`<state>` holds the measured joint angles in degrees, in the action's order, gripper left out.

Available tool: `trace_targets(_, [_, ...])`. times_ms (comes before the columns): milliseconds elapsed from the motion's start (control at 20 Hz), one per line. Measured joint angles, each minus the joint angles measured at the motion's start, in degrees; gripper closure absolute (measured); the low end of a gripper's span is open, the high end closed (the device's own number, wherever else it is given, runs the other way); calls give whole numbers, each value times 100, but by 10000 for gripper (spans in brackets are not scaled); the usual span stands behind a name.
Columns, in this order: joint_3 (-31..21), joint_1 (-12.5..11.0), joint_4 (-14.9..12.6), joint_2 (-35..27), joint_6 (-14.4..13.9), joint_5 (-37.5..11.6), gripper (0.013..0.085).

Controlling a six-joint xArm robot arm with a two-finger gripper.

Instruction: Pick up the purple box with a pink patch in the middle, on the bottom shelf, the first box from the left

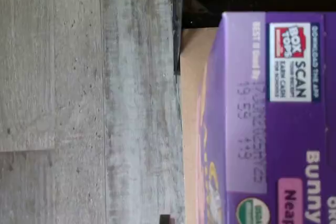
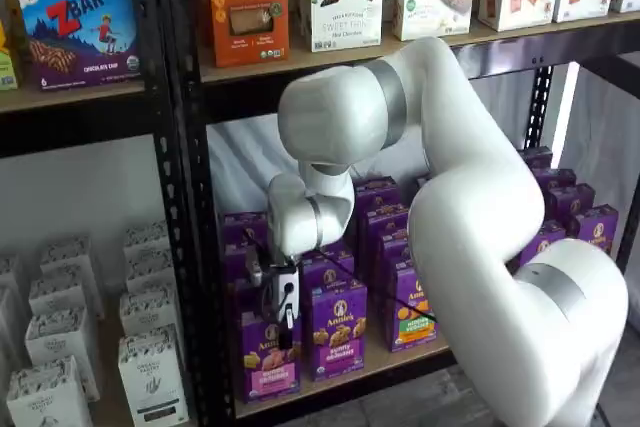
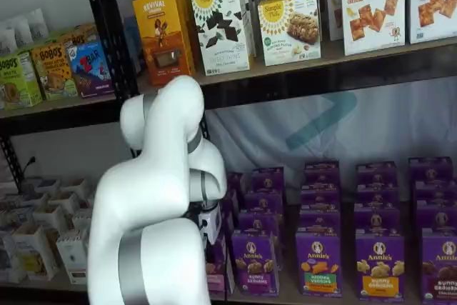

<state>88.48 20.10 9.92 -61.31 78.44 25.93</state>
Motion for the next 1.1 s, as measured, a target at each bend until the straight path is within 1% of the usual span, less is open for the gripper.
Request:
trace_targets(50, [-3,3,34,-3,27,-25,370])
trace_targets(100, [-4,6,67,-8,54,-43,410])
trace_targets(150, [0,8,84,-12,68,-50,410])
trace_targets(250, [5,8,93,-18,76,-57,490])
trace_targets(300, [5,8,93,-19,76,-59,490])
trace_targets(350, [5,8,93,-20,78,-61,530])
trace_targets(400, [4,6,94,-20,81,-63,530])
trace_targets(450, [2,5,97,-20,83,-69,570])
trace_targets(650, [18,2,43,-33,37,-71,570])
trace_targets(850, [39,6,76,-50,62,-65,570])
trace_targets(950, [40,7,85,-51,69,-70,650])
trace_targets(1100, [1,1,4,-34,5,-109,650])
